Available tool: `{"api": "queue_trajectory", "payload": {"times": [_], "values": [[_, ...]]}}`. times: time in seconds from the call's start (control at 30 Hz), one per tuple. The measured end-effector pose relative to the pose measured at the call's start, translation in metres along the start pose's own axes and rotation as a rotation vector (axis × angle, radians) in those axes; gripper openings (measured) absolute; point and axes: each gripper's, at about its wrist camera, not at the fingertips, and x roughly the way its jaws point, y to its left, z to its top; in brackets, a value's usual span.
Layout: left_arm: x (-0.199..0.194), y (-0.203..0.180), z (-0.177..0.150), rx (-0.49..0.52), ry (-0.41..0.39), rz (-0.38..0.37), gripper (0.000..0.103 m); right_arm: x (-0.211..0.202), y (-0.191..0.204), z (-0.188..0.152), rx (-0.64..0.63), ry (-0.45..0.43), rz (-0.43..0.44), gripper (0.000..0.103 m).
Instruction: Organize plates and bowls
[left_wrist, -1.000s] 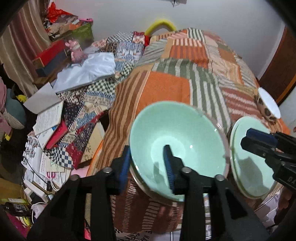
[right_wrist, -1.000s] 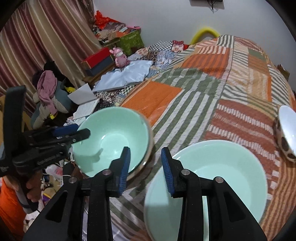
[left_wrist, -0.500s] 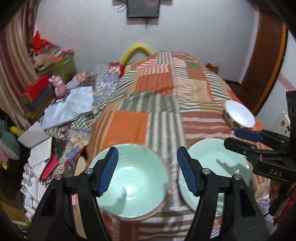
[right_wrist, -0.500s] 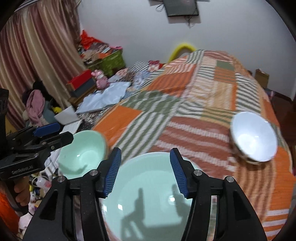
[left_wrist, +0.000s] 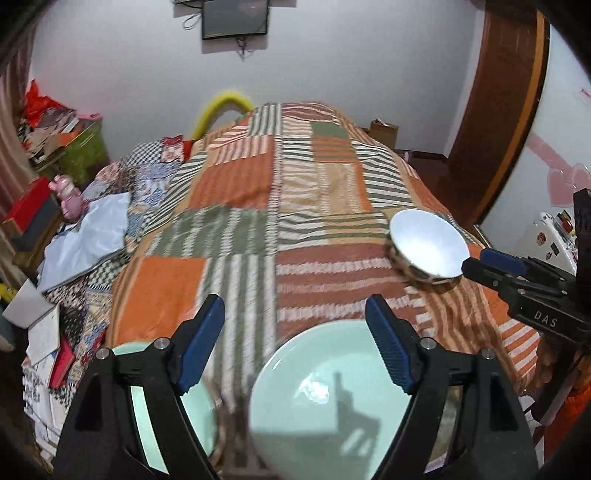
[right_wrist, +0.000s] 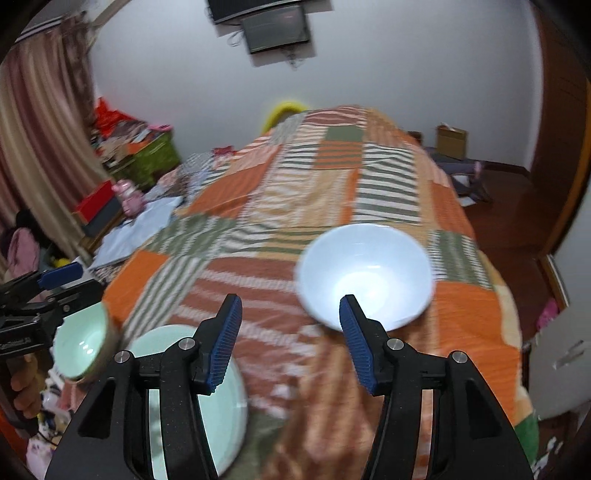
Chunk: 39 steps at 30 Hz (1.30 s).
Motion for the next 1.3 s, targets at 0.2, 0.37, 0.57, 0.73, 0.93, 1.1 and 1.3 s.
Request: {"api": "queue_trajectory", "payload": {"times": [0.2, 0.37, 0.57, 0.73, 0.93, 1.1, 1.3], "values": [[0.034, -0.031, 0.021, 0.038, 0.022, -0.039, 0.078, 0.008, -0.04, 0.005, 0.058, 0.0, -0.063, 0.051], [0.067, -0.051, 0.032, 0.062, 0.057, -0.068, 0.078, 0.027, -0.071, 0.008, 0.09, 0.032, -0.106, 0.051], [0.104, -0.066, 0.039, 0.077, 0.107, -0.096, 0.078, 0.056, -0.097, 0.01, 0.107, 0.098, -0.123, 0.051], [0.125, -0.072, 0.042, 0.077, 0.133, -0.117, 0.078, 0.076, -0.109, 0.013, 0.121, 0.153, -0.095, 0.031], [0.141, -0.077, 0.044, 0.081, 0.152, -0.145, 0.078, 0.088, -0.109, 0.013, 0.114, 0.186, -0.075, 0.018], [0.147, -0.077, 0.041, 0.075, 0.161, -0.163, 0.078, 0.083, -0.098, 0.012, 0.077, 0.192, -0.037, 0.018], [0.157, -0.075, 0.039, 0.069, 0.186, -0.151, 0.078, 0.087, -0.073, 0.011, 0.011, 0.206, -0.002, 0.018]]}}
